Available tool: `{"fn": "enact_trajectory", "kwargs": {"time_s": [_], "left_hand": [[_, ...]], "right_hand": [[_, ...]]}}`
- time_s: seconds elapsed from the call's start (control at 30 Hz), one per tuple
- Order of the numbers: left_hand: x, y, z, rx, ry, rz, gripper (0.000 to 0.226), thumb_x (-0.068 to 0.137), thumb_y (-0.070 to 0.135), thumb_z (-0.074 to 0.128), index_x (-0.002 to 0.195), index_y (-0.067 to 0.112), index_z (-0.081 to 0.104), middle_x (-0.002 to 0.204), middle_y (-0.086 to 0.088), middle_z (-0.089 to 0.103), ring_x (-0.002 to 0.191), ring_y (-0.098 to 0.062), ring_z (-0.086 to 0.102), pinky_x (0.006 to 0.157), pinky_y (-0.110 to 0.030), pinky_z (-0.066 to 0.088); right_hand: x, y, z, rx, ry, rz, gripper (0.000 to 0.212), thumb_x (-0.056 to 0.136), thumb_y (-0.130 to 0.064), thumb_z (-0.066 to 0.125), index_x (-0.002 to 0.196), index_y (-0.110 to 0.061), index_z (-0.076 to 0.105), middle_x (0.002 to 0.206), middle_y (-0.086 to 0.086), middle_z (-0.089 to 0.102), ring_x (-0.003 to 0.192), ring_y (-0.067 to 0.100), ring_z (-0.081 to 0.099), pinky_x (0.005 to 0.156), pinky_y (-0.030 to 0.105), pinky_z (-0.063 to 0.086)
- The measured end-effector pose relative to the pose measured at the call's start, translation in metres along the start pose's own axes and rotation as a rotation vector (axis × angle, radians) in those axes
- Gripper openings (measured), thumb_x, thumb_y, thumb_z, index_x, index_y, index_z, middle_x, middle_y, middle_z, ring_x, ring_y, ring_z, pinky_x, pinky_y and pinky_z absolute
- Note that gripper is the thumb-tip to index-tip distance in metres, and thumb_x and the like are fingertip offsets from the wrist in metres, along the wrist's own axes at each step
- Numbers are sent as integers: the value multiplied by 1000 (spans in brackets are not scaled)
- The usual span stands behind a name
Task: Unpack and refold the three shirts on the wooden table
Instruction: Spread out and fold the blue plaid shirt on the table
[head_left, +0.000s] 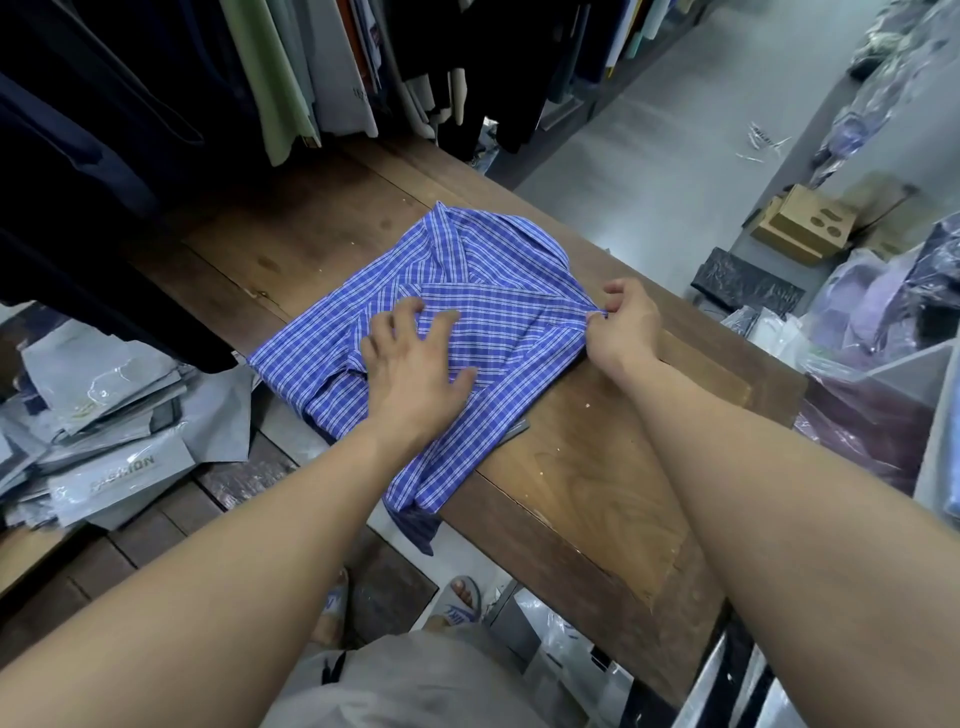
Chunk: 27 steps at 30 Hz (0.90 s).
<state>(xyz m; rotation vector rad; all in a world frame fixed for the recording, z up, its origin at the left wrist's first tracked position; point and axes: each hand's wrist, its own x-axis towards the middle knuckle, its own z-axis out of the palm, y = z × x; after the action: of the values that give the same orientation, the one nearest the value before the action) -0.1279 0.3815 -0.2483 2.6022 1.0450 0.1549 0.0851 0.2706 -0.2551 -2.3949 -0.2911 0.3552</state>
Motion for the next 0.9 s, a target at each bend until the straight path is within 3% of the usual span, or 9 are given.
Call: {"fn": "enact_trajectory", "kwargs": {"time_s": [0.13, 0.3, 0.4, 0.5, 0.6, 0.7, 0.8, 0.9], "left_hand": [[-7, 6, 5, 172, -201, 245, 71, 88, 69, 56, 148, 33, 39, 148, 0, 42, 135, -26, 33, 112, -42, 24], [-3, -3, 6, 349, -397, 209, 92, 86, 83, 38, 160, 37, 9, 169, -6, 7, 153, -30, 12, 123, -52, 10], [0, -11, 4, 298, -464, 174, 82, 93, 79, 18, 160, 37, -1, 170, -5, -6, 156, -28, -2, 125, -53, -1], [3, -18, 4, 147, -533, 185, 68, 103, 63, 20, 161, 34, 0, 169, -5, -11, 156, -27, -9, 125, -49, -3], [6, -26, 4, 70, -500, 206, 63, 107, 49, 31, 162, 29, 7, 170, -6, -6, 156, -25, -6, 126, -45, 1], [3, -27, 4, 61, -359, 216, 56, 107, 42, 34, 160, 27, 19, 169, -6, 6, 156, -27, -1, 126, -45, 4], [-4, -26, 1, 123, -221, 210, 47, 108, 35, 34, 154, 28, 32, 164, -6, 19, 150, -33, 9, 119, -50, 13], [-11, -33, -1, 155, -172, 204, 45, 107, 34, 41, 151, 32, 36, 157, -5, 28, 141, -34, 20, 111, -49, 20]], "right_hand": [[0, -1, 3, 11, 24, -2, 36, 94, -7, 57, 127, -22, 56, 125, 3, 58, 111, 23, 57, 84, 29, 42], [-2, -1, 1, 17, 57, 11, 36, 94, -4, 58, 126, -20, 58, 126, 3, 58, 107, 21, 58, 81, 27, 41], [-5, -2, 1, 0, 60, 9, 37, 94, -5, 57, 127, -21, 57, 128, 4, 57, 111, 23, 57, 81, 28, 41], [-15, -4, -3, -159, 42, -64, 36, 96, -13, 55, 132, -18, 54, 135, 8, 49, 118, 27, 51, 86, 31, 39], [-29, -13, 0, -474, 25, -350, 35, 98, -27, 54, 132, -18, 54, 135, 8, 47, 126, 29, 40, 101, 38, 37], [-40, -31, 13, -500, -185, -589, 27, 98, -33, 55, 122, -21, 59, 121, 1, 58, 116, 23, 51, 93, 38, 45], [-49, -47, 26, -554, -413, -640, 31, 95, -41, 59, 119, -22, 60, 105, -3, 64, 99, 20, 60, 82, 41, 54], [-55, -53, 34, -696, -601, -607, 60, 84, -61, 66, 130, -25, 54, 118, 0, 62, 107, 22, 60, 88, 43, 54]]}}
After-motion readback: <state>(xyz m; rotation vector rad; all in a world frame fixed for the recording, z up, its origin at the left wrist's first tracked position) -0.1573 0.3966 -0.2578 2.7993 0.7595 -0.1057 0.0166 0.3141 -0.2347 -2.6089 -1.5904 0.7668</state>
